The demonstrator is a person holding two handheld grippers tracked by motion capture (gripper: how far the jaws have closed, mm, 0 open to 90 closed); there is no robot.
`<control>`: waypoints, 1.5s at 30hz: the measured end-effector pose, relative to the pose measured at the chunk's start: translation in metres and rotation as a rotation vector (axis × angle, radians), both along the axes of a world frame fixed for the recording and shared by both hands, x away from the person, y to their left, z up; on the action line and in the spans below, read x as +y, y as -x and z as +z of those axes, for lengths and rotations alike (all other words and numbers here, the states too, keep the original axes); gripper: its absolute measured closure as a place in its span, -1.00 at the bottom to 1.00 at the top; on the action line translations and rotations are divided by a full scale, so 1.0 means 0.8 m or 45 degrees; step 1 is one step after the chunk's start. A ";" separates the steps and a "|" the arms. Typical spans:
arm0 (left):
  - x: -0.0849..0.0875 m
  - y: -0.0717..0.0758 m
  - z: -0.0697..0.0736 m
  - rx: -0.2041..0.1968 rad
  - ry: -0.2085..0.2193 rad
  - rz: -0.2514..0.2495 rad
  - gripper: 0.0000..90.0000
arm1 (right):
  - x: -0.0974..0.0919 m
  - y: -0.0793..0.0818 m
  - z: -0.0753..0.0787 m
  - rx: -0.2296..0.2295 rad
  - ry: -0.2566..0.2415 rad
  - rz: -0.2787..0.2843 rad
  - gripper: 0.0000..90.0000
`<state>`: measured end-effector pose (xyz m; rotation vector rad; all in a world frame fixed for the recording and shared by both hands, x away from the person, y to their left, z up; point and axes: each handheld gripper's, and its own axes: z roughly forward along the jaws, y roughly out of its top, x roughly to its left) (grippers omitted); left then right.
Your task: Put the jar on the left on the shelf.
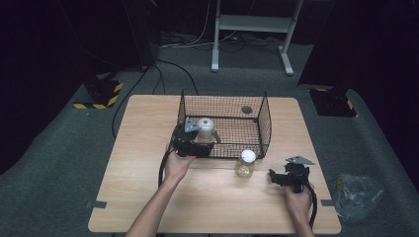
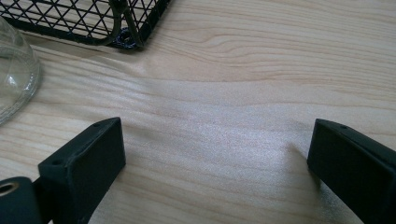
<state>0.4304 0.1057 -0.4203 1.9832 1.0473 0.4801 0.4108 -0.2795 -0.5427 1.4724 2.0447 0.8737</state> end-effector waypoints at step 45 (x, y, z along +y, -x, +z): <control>0.025 0.048 0.002 0.004 0.054 -0.016 -0.71 | 0.000 0.000 0.000 0.001 0.001 -0.001 -0.91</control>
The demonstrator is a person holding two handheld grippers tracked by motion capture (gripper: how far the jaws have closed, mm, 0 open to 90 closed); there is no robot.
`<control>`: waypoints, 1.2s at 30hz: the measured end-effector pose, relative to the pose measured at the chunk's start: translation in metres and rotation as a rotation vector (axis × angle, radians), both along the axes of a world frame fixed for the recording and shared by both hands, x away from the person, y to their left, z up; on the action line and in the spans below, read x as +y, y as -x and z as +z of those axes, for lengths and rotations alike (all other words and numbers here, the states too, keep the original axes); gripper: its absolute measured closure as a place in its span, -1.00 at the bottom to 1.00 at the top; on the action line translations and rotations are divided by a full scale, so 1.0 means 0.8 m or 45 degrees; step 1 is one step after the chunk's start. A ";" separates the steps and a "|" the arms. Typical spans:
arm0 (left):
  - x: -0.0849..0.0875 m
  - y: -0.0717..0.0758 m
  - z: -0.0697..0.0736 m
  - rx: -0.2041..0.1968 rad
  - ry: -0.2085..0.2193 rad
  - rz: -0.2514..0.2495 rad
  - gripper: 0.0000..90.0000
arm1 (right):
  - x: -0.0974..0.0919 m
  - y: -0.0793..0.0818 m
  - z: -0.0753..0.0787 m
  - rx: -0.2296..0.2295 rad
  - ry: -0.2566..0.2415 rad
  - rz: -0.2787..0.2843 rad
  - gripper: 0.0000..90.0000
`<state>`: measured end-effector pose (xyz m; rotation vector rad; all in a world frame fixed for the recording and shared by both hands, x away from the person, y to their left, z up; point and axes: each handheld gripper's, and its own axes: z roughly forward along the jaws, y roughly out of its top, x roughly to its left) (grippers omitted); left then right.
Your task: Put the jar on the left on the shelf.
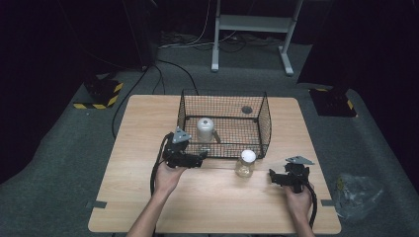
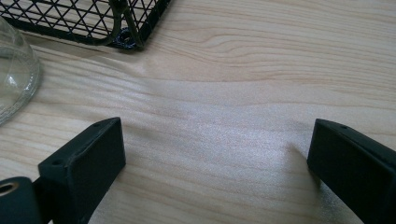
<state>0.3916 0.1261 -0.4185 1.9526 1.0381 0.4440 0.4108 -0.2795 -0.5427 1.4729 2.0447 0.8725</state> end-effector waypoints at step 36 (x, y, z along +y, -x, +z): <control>0.012 0.014 -0.025 0.012 -0.026 0.036 -0.70 | 0.000 0.000 0.000 -0.001 0.000 0.000 -0.91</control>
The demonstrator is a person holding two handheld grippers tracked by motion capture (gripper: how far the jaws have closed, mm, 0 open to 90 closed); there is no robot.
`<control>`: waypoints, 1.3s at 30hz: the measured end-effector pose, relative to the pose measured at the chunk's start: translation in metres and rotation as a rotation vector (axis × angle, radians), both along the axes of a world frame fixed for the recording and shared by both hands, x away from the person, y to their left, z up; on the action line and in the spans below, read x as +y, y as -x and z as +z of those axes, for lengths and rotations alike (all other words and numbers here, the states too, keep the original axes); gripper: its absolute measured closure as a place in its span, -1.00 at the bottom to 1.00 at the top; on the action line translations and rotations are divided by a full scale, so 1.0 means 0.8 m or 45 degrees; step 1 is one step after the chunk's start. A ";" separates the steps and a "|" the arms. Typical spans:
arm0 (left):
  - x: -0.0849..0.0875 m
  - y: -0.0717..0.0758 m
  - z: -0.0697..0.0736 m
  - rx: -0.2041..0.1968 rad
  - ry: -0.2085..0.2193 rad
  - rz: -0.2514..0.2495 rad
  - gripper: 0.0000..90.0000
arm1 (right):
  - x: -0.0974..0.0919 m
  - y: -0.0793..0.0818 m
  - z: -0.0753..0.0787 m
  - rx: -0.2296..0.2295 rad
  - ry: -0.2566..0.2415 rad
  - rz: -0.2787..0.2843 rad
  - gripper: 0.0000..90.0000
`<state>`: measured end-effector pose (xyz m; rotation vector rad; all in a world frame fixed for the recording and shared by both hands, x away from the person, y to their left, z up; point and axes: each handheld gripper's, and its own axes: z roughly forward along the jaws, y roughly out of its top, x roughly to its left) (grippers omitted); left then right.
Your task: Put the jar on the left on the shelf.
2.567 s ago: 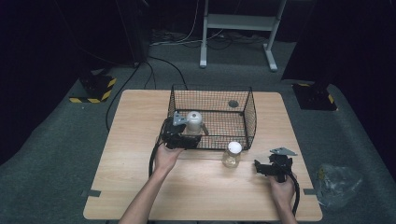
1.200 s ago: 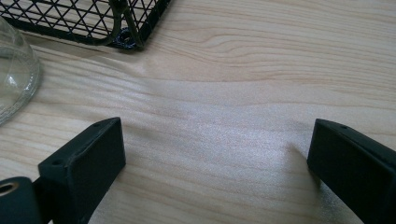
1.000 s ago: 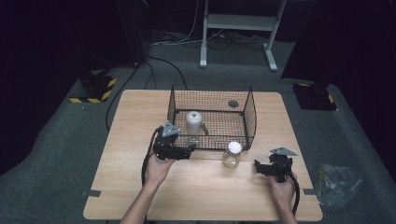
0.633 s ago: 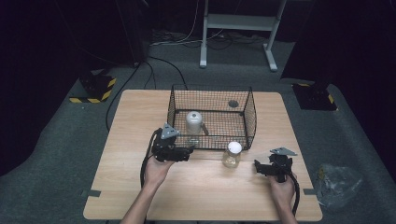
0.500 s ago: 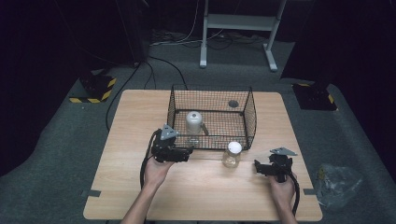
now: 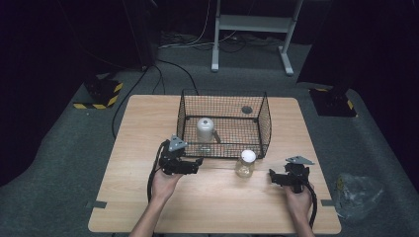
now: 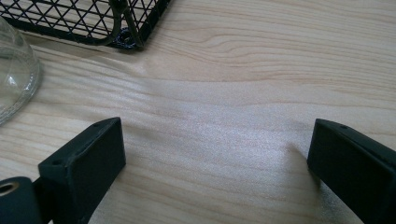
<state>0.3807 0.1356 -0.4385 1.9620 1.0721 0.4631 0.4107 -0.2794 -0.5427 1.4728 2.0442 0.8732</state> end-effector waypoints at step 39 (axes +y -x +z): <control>0.001 -0.002 -0.050 0.103 -0.058 0.045 -0.69 | 0.000 0.000 0.000 0.000 0.000 0.000 -0.91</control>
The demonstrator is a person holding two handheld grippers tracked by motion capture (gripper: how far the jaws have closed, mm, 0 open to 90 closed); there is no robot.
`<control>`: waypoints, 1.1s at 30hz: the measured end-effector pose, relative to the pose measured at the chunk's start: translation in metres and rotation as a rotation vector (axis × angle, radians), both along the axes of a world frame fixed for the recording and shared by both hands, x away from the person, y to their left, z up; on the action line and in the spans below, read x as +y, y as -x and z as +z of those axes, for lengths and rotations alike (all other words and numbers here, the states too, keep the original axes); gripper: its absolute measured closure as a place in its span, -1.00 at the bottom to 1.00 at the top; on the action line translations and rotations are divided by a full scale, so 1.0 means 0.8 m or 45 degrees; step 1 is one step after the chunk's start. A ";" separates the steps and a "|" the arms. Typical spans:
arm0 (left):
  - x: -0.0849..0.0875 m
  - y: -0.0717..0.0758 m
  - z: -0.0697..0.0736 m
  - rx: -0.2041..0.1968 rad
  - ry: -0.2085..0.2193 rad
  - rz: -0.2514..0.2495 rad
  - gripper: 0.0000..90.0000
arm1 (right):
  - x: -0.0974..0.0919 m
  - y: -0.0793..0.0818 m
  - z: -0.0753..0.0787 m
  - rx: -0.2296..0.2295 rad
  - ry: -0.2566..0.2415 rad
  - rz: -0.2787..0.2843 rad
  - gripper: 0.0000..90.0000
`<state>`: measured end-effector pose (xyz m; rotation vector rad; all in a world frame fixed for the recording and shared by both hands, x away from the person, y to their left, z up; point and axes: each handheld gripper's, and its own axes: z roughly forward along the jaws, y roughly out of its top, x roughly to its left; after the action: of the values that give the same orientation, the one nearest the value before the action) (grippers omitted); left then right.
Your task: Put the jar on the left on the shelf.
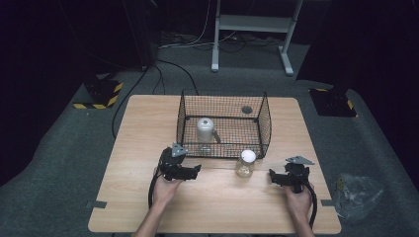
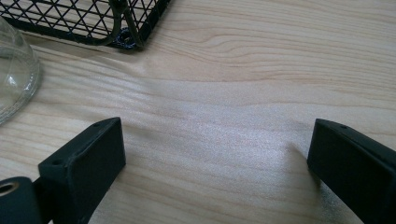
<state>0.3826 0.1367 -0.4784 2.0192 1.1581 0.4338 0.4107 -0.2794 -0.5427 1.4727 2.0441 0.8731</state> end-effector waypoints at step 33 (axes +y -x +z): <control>-0.019 -0.017 -0.048 0.068 -0.123 0.040 -0.71 | 0.000 0.000 0.000 0.001 -0.001 0.000 -0.91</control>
<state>0.3966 0.1218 -0.5167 2.1091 1.2242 0.4620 0.4108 -0.2795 -0.5427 1.4737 2.0446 0.8731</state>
